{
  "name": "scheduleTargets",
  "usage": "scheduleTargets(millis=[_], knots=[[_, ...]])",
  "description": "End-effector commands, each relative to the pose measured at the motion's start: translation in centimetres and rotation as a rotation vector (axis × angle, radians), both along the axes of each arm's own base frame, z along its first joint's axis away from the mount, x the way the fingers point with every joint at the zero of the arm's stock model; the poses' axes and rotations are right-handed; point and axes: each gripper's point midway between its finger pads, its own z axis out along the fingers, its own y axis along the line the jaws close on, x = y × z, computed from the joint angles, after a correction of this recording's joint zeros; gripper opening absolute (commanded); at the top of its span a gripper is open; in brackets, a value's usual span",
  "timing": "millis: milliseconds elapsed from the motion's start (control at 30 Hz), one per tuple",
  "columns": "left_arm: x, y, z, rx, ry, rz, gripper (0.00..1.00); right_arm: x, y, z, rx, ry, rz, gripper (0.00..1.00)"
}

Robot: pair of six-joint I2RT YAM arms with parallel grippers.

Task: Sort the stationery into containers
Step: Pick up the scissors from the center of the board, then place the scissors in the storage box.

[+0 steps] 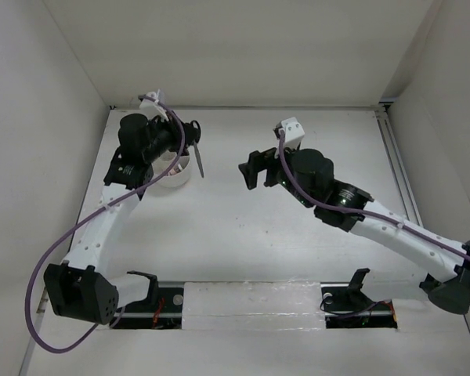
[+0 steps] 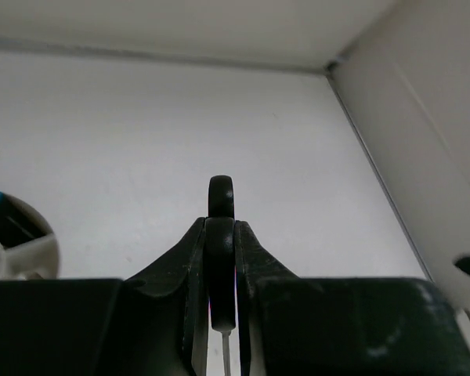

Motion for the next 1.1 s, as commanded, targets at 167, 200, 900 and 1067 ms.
scheduleTargets(millis=[167,200,900,1067], knots=[[7.4,10.7,6.9,0.166,-0.384,0.578,0.00,-3.1,-2.4,0.5,0.055,-0.047,0.081,1.00],[7.7,10.9,7.6,0.209,-0.437,0.580,0.00,-3.3,-2.7,0.2,0.054,-0.046,0.081,1.00],[8.5,16.0,-0.9,0.227,-0.396,0.886,0.00,-5.3,-3.3,-1.2,0.081,-0.041,0.153,1.00],[8.7,16.4,-0.7,0.205,-0.425,0.918,0.00,-5.4,-3.1,-1.4,0.082,-0.040,0.162,1.00]])
